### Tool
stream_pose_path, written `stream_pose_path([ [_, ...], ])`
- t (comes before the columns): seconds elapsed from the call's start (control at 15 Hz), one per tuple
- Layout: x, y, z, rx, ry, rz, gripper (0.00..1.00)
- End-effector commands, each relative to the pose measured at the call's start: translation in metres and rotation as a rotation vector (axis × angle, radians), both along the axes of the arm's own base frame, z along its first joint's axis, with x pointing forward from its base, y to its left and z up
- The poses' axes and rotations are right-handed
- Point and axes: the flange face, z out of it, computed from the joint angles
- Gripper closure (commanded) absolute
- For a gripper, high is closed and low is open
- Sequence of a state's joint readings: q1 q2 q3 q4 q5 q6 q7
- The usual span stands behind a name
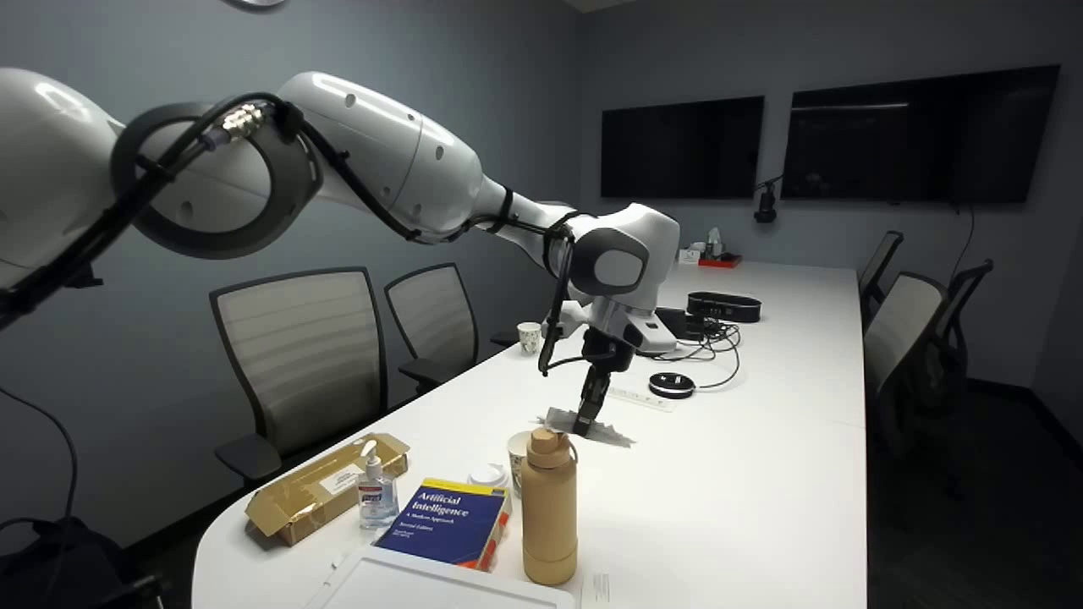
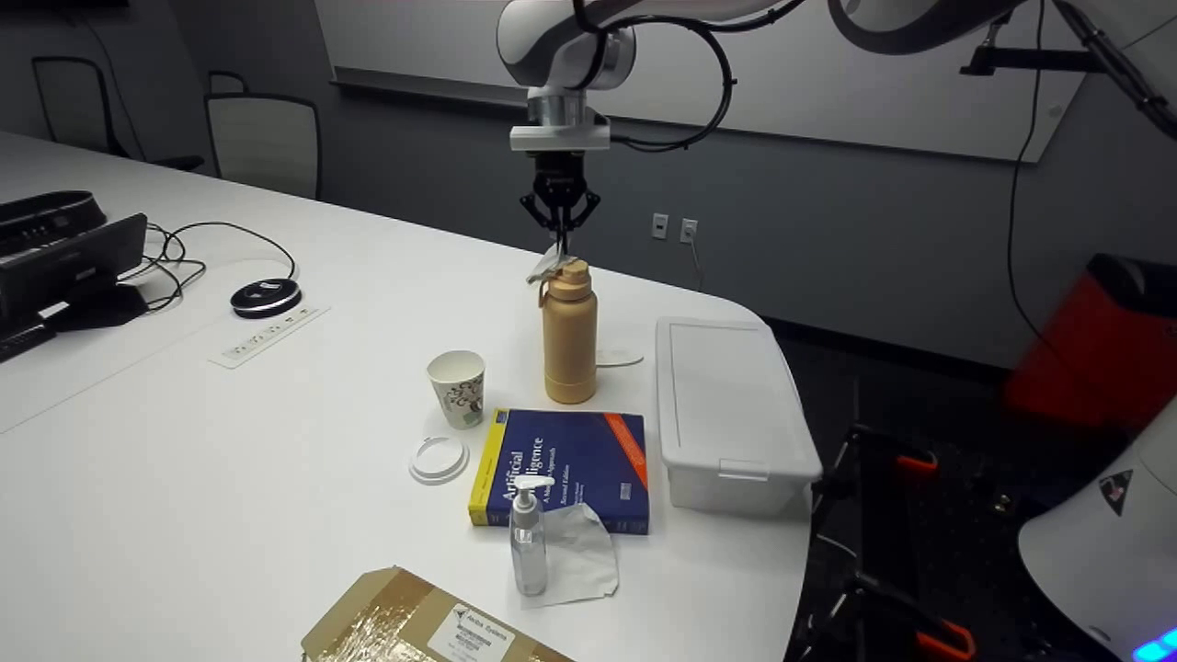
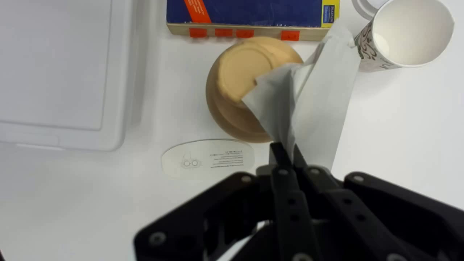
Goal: Use the white napkin to wipe the top of the beige bottle.
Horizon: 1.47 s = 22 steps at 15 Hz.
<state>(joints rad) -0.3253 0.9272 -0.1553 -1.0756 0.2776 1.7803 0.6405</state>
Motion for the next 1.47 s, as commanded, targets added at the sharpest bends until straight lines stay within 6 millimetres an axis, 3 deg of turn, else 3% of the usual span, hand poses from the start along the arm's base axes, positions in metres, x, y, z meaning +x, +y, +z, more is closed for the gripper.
stream_pose_path([
  [0.0, -0.009, 0.001, 0.014, -0.094, 0.061, -0.037, 0.99],
  [0.47, -0.016, 0.005, 0.017, -0.223, 0.202, -0.027, 0.99],
  [1.4, -0.035, 0.013, 0.019, -0.111, 0.344, 0.050, 0.99],
])
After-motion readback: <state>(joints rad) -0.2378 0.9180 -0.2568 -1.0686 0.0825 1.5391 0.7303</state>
